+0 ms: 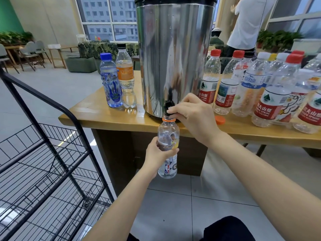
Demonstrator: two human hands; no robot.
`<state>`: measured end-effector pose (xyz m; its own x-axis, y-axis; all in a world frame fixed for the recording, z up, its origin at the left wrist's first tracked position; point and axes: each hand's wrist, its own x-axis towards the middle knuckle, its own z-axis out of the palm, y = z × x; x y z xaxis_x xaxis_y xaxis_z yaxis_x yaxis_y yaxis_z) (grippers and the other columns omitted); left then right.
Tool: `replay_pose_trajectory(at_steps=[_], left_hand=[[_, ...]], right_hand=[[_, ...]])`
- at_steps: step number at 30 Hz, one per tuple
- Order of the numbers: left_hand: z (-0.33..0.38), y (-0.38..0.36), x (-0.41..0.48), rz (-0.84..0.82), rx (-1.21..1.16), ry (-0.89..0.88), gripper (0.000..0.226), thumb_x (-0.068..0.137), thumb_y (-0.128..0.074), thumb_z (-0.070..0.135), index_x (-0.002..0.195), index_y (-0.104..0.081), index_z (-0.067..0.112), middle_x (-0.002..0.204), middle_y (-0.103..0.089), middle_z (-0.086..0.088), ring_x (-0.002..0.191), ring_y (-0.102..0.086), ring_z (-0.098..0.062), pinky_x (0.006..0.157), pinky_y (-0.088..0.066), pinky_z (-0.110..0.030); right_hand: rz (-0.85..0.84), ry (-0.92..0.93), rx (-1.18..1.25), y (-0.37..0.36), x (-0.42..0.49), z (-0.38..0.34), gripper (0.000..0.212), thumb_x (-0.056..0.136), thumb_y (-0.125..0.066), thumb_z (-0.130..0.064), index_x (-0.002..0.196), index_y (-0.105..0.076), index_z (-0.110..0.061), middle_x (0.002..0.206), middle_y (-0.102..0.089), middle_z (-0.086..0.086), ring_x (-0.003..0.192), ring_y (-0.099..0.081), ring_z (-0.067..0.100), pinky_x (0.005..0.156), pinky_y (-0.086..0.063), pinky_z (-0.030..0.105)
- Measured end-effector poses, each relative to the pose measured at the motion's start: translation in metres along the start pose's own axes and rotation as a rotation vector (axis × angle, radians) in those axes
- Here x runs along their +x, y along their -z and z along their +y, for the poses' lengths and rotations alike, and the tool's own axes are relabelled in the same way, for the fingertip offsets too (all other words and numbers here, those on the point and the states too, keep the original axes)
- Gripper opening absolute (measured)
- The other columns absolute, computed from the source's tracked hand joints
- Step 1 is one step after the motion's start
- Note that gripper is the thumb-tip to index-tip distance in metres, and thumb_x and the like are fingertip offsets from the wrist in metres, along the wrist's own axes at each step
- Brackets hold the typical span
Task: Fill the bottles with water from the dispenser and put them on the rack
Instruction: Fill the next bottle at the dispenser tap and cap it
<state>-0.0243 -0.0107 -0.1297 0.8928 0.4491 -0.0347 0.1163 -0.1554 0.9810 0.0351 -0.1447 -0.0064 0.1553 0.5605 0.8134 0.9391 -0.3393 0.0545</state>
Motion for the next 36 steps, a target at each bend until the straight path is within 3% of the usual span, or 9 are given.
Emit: replay_pose_trajectory(at_steps=[3, 7, 10, 13, 21, 30, 36], left_hand=[[0.001, 0.001, -0.001, -0.005, -0.002, 0.004, 0.059, 0.071, -0.087, 0.024, 0.120, -0.055, 0.022, 0.113, -0.066, 0.004, 0.105, -0.062, -0.013, 0.095, -0.052, -0.039], [0.002, 0.003, -0.001, -0.010, -0.003, -0.002, 0.059, 0.070, -0.087, 0.023, 0.120, -0.056, 0.021, 0.113, -0.067, 0.004, 0.106, -0.062, -0.013, 0.096, -0.052, -0.040], [0.002, 0.003, -0.001, -0.011, 0.003, -0.003, 0.060, 0.070, -0.087, 0.023, 0.121, -0.056, 0.021, 0.114, -0.066, 0.003, 0.108, -0.061, -0.013, 0.095, -0.053, -0.039], [0.003, 0.002, -0.002, -0.011, 0.004, -0.003, 0.059, 0.071, -0.087, 0.022, 0.122, -0.056, 0.020, 0.115, -0.066, 0.003, 0.108, -0.061, -0.013, 0.095, -0.052, -0.038], [0.005, 0.001, -0.003, -0.007, 0.001, -0.009, 0.057, 0.071, -0.086, 0.021, 0.120, -0.056, 0.020, 0.112, -0.066, 0.003, 0.102, -0.061, -0.009, 0.075, -0.048, -0.021], [0.004, 0.001, -0.002, -0.010, 0.008, 0.007, 0.059, 0.072, -0.086, 0.021, 0.121, -0.055, 0.021, 0.115, -0.065, 0.002, 0.102, -0.060, -0.010, 0.081, -0.048, -0.026], [0.006, 0.000, -0.002, -0.010, 0.011, 0.002, 0.058, 0.072, -0.086, 0.021, 0.122, -0.055, 0.020, 0.114, -0.065, 0.002, 0.099, -0.060, -0.009, 0.074, -0.047, -0.021]], right_hand=[[0.011, -0.064, 0.082, -0.001, -0.004, 0.011, 0.016, 0.080, -0.075, -0.009, 0.095, -0.076, -0.007, 0.084, -0.067, 0.006, 0.078, -0.062, 0.018, 0.061, -0.056, 0.036], [0.003, -0.124, 0.187, 0.000, -0.008, 0.021, 0.017, 0.080, -0.073, 0.001, 0.096, -0.074, -0.004, 0.094, -0.065, 0.008, 0.087, -0.068, 0.013, 0.076, -0.057, 0.022], [0.013, -0.141, 0.236, -0.002, -0.010, 0.026, 0.015, 0.082, -0.070, 0.002, 0.097, -0.073, -0.002, 0.102, -0.064, 0.008, 0.096, -0.065, 0.007, 0.080, -0.057, 0.023], [0.031, -0.131, 0.202, -0.003, -0.012, 0.027, 0.018, 0.082, -0.070, 0.001, 0.099, -0.073, -0.003, 0.105, -0.064, 0.010, 0.101, -0.063, 0.012, 0.083, -0.057, 0.026], [0.031, -0.104, 0.161, -0.001, -0.014, 0.028, 0.018, 0.086, -0.066, -0.016, 0.101, -0.073, -0.008, 0.103, -0.068, 0.007, 0.092, -0.066, 0.015, 0.075, -0.058, 0.033], [0.011, -0.056, 0.114, -0.003, -0.017, 0.029, 0.026, 0.091, -0.059, -0.024, 0.109, -0.070, -0.009, 0.105, -0.071, 0.007, 0.096, -0.066, 0.016, 0.072, -0.058, 0.037], [0.018, -0.049, 0.097, -0.002, -0.015, 0.027, 0.028, 0.092, -0.054, -0.026, 0.104, -0.071, -0.007, 0.103, -0.071, 0.008, 0.094, -0.067, 0.016, 0.072, -0.058, 0.036]])
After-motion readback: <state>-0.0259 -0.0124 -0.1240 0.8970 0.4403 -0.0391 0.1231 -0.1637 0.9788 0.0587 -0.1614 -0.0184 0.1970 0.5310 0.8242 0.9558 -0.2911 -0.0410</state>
